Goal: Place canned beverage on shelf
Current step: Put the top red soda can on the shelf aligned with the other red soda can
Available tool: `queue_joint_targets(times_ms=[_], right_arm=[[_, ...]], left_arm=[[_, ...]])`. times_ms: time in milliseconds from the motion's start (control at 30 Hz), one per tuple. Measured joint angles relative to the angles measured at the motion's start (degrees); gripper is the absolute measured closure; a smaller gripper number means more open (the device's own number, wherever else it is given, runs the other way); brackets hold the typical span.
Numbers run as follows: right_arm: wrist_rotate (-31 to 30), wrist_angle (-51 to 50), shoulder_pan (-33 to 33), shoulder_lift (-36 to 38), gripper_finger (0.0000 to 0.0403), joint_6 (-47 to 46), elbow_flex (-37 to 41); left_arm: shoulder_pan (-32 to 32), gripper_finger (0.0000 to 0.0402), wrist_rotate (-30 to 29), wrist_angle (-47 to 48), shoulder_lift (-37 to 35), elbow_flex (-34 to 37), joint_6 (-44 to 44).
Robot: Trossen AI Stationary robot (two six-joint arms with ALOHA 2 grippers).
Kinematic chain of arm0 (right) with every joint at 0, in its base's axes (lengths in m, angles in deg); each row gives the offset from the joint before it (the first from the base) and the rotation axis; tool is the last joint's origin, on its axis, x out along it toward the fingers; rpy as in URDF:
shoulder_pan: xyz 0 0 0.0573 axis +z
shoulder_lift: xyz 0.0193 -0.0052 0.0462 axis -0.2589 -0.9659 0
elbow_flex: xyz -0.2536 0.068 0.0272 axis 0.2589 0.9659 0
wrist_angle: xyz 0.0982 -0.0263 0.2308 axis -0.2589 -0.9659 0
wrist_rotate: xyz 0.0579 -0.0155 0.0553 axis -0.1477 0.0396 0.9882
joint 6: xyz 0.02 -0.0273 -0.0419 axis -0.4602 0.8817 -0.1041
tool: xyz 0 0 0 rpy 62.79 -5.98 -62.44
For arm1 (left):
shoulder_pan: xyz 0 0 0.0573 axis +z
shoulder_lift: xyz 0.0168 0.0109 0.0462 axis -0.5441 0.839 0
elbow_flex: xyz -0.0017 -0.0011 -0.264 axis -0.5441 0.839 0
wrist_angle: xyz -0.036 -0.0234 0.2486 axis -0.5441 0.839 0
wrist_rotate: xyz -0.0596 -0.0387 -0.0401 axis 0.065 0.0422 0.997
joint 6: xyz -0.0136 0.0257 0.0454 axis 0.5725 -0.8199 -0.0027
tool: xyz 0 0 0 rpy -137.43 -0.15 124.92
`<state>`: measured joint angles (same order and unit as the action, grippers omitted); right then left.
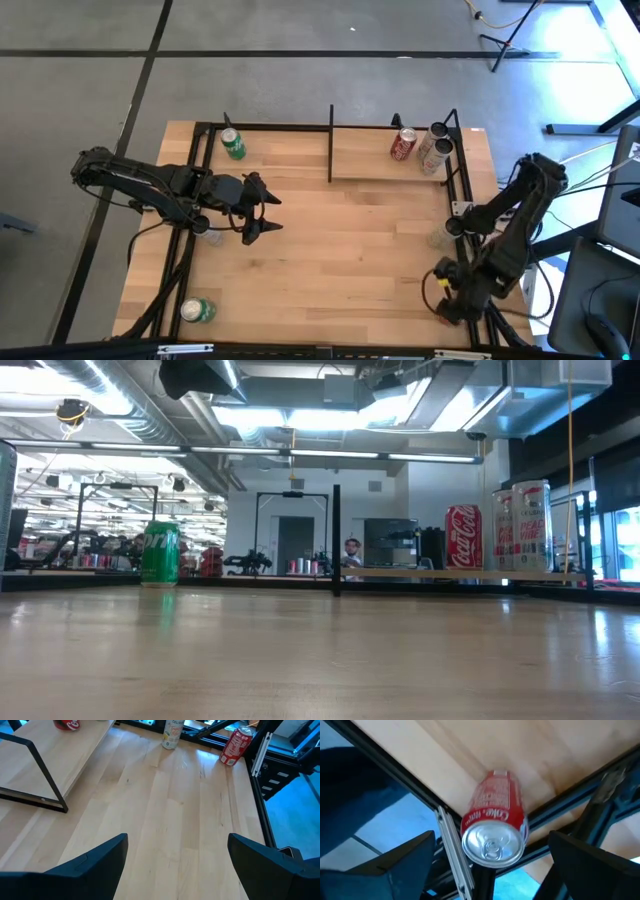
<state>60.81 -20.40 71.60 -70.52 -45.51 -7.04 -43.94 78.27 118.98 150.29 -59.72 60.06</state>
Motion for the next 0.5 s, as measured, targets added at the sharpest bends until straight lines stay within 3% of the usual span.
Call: queue_joint_targets(times_ms=[167, 500], right_arm=[[0.98, 4.5, 2.99, -3.38, 0.0029, -3.1, 0.0], [2.41, 0.87, 3.02, -8.13, 0.0029, -3.85, 0.02]], left_arm=[[0.0, 0.007, 0.02, 0.0, 0.0, 0.0, 0.04], [0.02, 0.007, 0.0, 0.0, 0.0, 0.0, -0.03]])
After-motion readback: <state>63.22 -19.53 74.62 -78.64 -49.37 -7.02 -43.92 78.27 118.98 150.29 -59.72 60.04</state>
